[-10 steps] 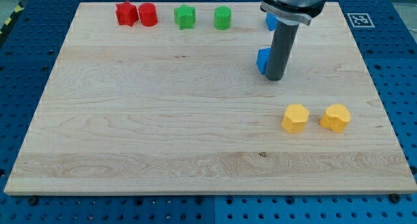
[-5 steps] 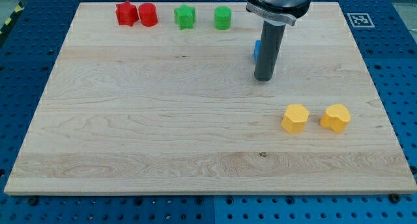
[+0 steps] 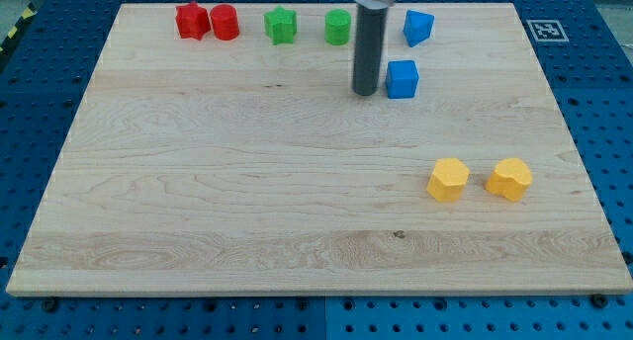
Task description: Push the blue cube towards the top right
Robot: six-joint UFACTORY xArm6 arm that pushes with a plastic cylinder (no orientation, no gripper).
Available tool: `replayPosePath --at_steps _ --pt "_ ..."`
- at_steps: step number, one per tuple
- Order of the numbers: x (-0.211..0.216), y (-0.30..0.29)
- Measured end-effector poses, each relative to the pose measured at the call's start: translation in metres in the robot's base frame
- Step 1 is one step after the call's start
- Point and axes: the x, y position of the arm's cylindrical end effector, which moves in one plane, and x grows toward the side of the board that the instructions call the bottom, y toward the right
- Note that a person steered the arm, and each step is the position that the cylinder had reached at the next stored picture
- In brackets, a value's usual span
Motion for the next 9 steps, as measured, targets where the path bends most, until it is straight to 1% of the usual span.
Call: replayPosePath --at_steps 2,4,5,6,8,9 --pt "-0.002 0.068" --pt "-0.025 0.079" --pt "-0.010 0.080" --pt "-0.004 0.090" --pt "-0.019 0.102" --pt "-0.020 0.104"
